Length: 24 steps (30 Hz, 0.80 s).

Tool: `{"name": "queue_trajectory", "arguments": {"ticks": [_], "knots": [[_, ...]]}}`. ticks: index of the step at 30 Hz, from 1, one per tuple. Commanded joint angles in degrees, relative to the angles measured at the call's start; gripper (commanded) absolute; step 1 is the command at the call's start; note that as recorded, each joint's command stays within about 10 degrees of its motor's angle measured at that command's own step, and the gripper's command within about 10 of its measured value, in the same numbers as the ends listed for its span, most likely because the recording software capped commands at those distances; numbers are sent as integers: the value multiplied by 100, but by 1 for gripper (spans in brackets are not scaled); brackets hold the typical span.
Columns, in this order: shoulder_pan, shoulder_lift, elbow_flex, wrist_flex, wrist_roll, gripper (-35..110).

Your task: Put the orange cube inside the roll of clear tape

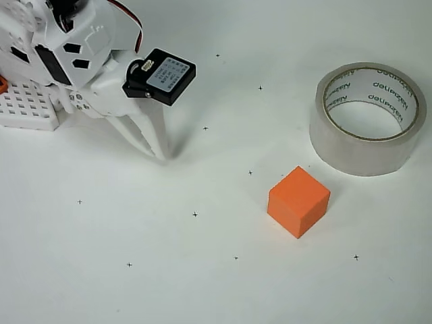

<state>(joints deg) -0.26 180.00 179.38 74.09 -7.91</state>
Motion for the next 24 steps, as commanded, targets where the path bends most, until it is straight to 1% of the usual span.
{"name": "queue_trajectory", "arguments": {"ticks": [1,16,19,21,24], "knots": [[510,932,-475,-193,255,0],[510,932,-475,-185,202,0],[387,932,-475,-220,-158,2],[211,932,-475,-325,-44,0],[18,932,-475,-826,105,0]]}}
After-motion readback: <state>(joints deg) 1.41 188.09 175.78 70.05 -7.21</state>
